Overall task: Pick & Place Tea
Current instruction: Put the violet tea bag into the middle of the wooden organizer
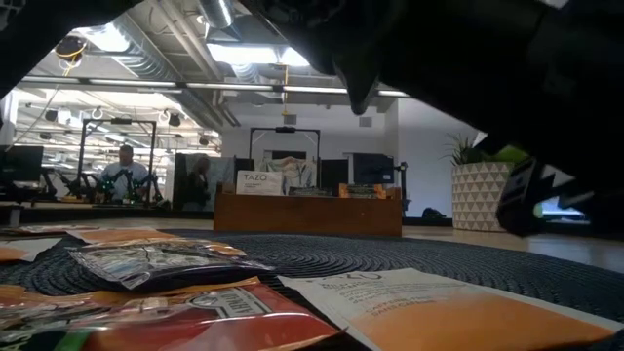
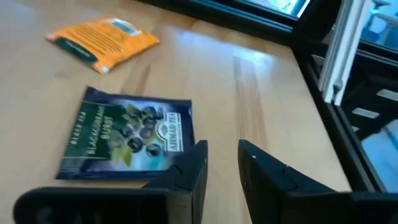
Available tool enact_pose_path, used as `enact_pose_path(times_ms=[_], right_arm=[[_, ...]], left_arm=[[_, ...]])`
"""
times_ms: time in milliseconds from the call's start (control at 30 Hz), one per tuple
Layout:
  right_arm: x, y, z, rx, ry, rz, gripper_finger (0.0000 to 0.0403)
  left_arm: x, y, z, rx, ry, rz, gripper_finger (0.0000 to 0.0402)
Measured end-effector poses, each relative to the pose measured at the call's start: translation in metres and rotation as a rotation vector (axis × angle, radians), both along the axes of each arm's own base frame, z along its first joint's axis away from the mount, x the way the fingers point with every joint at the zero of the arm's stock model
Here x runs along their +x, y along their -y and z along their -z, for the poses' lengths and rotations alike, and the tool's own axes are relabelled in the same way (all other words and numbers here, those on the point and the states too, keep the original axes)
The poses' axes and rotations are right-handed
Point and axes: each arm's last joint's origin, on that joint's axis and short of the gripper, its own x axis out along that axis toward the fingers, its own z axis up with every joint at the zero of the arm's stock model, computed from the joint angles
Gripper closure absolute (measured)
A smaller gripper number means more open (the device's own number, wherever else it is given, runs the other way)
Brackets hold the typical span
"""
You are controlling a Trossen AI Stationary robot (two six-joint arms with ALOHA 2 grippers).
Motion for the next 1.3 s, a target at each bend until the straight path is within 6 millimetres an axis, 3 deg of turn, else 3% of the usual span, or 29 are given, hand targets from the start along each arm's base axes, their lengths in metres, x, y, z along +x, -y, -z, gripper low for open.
enact_pose_path(times_ms=[133, 467, 733, 1033, 1300], right_arm=[[-0.001, -0.001, 0.0, 0.03, -0.032, -0.001, 0.0269], [-0.01, 0.01, -0.007, -0.021, -0.07, -0.007, 0.015], [-0.02, 0.023, -0.017, -0.084, 0.023, -0.053, 0.0126], [-0.04, 0.042, 0.029, 0.067, 0.122, -0.059, 0.0126], [-0.043, 0.047, 0.057, 0.167, 0.245, -0.05, 0.0126]], left_arm=[[0.001, -0.002, 0.0, -0.043, -0.01, 0.043, 0.0315], [0.001, -0.002, 0.0, -0.056, -0.014, 0.051, 0.0315], [0.001, -0.003, 0.0, -0.07, -0.004, -0.039, 0.0313], [-0.001, 0.0, -0.001, -0.017, 0.013, -0.091, 0.0313], [-0.002, -0.002, 0.007, 0.013, -0.034, -0.102, 0.0313]])
